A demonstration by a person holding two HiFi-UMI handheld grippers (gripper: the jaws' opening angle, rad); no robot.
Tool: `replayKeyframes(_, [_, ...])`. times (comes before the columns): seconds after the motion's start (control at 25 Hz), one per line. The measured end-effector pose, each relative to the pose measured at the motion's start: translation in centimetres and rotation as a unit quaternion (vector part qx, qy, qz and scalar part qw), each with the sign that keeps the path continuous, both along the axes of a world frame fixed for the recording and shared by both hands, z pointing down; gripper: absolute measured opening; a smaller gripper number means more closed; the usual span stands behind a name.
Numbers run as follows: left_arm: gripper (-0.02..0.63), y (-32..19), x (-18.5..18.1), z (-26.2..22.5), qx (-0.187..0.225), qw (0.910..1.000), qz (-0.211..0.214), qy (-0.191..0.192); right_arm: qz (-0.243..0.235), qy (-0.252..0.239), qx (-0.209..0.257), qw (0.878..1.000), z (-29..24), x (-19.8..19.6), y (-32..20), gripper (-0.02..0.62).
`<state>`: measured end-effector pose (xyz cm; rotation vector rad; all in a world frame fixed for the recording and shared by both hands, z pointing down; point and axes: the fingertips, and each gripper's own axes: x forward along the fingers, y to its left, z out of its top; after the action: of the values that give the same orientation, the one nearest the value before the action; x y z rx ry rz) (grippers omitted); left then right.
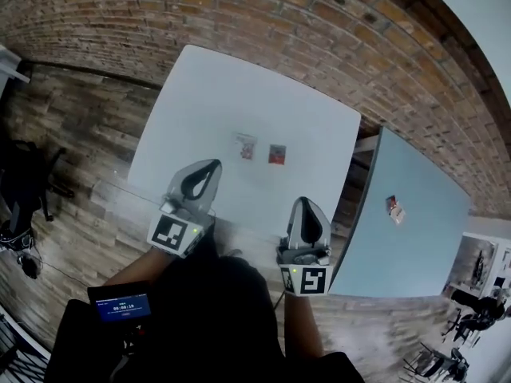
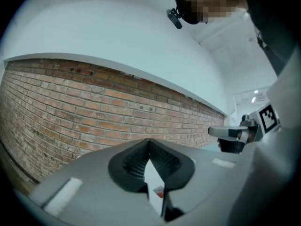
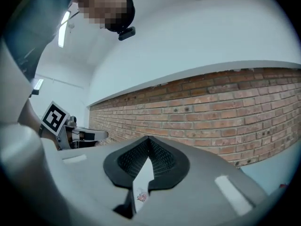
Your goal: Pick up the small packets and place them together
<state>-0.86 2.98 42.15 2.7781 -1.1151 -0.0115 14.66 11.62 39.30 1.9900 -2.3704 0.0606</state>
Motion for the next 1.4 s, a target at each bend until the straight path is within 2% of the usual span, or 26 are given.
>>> replayKeyframes(0.12, [0.000, 5.9, 0.2, -0.4, 0.009, 0.9999, -0.008, -0.007, -0.015, -0.005, 0.011, 1.000, -0.6, -0.2, 4.5, 0.002])
replayKeyframes(0.28, [0.000, 13.0, 0.9, -0.7, -0.005, 0.9996, -0.026, 0.005, -0.040, -0.013, 0.012, 0.999, -1.1, -0.7, 10.8, 0.002])
replayKeyframes(0.44, [0.000, 16.4, 1.0, -1.4, 0.013, 0.9994, -0.031, 0.008, -0.055, -0.011, 0.016, 0.998, -0.8, -1.0, 14.3, 0.002])
replayKeyframes(0.56, [0.000, 17.1, 0.4, -1.7, 0.021, 0.9990, -0.039, 0.004, -0.075, -0.006, 0.011, 0.997, -0.1, -1.6, 14.3, 0.003])
replayKeyframes(0.68, [0.000, 16.2, 0.4, -1.8, 0.026, 0.9986, -0.046, 0.004, -0.093, 0.003, 0.004, 0.996, 0.5, -1.7, 11.9, 0.048])
replayKeyframes(0.84, [0.000, 13.7, 0.4, -1.3, 0.024, 0.9991, -0.036, -0.002, -0.095, 0.012, -0.017, 0.995, 1.7, -2.0, 7.7, 0.068])
replayKeyframes(0.96, [0.000, 10.4, 0.1, -0.8, 0.025, 0.9993, -0.028, -0.005, -0.106, 0.014, -0.052, 0.993, 4.1, -3.1, 3.5, 0.108])
replayKeyframes(1.08, [0.000, 5.9, -1.1, 0.1, 0.013, 0.9993, -0.034, -0.001, -0.120, 0.036, -0.094, 0.988, 7.4, -4.5, -0.8, 0.144])
replayKeyframes(1.2, [0.000, 0.9, -1.5, 0.2, 0.001, 0.9995, -0.032, 0.005, -0.140, 0.088, -0.137, 0.977, 11.3, -5.6, -5.6, 0.169])
replayKeyframes(1.32, [0.000, -2.7, -1.1, 0.0, 0.002, 0.9999, -0.014, 0.006, -0.167, 0.155, -0.190, 0.955, 15.7, -6.0, -9.2, 0.213])
replayKeyframes(1.4, [0.000, -4.0, -1.1, 0.0, -0.004, 0.9999, -0.010, 0.005, -0.178, 0.181, -0.224, 0.941, 18.6, -6.1, -10.4, 0.219])
